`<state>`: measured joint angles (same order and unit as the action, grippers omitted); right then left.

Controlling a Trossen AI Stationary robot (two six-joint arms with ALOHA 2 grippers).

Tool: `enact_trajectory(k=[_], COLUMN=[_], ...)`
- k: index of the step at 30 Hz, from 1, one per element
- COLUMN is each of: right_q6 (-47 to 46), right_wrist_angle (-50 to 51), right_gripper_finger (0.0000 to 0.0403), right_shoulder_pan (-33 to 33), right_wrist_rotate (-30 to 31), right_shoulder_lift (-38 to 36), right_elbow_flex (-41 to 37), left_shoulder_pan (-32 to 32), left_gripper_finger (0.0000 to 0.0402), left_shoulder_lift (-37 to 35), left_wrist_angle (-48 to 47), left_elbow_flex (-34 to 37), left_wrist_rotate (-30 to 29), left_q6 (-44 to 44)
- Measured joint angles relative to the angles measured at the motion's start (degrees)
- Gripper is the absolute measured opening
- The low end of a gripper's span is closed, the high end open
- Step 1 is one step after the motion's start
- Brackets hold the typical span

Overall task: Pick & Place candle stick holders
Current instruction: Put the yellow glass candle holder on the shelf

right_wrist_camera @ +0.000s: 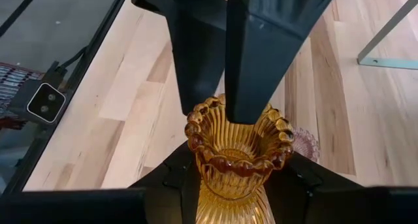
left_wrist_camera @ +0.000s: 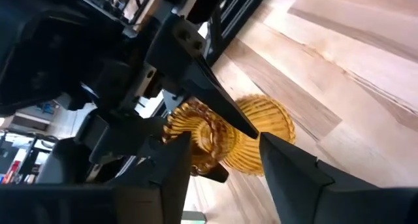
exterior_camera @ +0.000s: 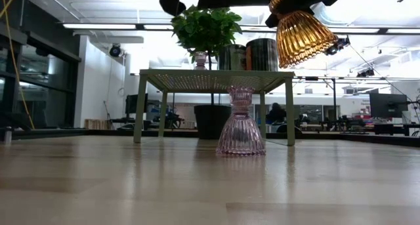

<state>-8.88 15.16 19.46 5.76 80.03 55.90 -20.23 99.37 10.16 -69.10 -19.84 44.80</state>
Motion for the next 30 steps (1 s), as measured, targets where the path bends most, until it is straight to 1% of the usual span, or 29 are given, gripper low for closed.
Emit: enact_trajectory(k=[7, 12, 17, 22, 26, 30], right_q6=[0.01, 0.12, 0.42, 1.31, 1.40, 1.07], right_wrist_angle=[0.01, -0.61, -1.21, -1.57, -2.19, -3.00], right_gripper_finger=[0.0128, 0.0128, 0.0128, 0.0128, 0.0128, 0.0128], right_shoulder_pan=[0.00, 0.00, 0.00, 0.00, -0.10, -1.01], right_wrist_rotate=[-0.27, -1.74, -3.54, -5.58, -6.52, -9.01], right_shoulder_lift=[0.01, 0.11, 0.11, 0.24, 0.62, 1.05], right_elbow_flex=[0.00, -0.07, -0.09, -0.09, -0.09, -0.07], left_shoulder_pan=[0.00, 0.02, 0.00, 0.00, 0.00, -0.02], left_gripper_finger=[0.0116, 0.0091, 0.0081, 0.0080, 0.0080, 0.0080], left_shoulder_lift=[0.62, 0.63, 0.63, 0.63, 0.63, 0.63], left_wrist_angle=[0.73, 0.74, 1.28, 1.87, 2.11, 2.17], left_elbow_flex=[0.00, 0.00, 0.00, 0.00, 0.00, 0.00], left_wrist_rotate=[1.05, 1.53, 2.38, 4.19, 4.49, 4.79], left_q6=[0.00, -0.02, -0.04, -0.26, -0.76, -1.58])
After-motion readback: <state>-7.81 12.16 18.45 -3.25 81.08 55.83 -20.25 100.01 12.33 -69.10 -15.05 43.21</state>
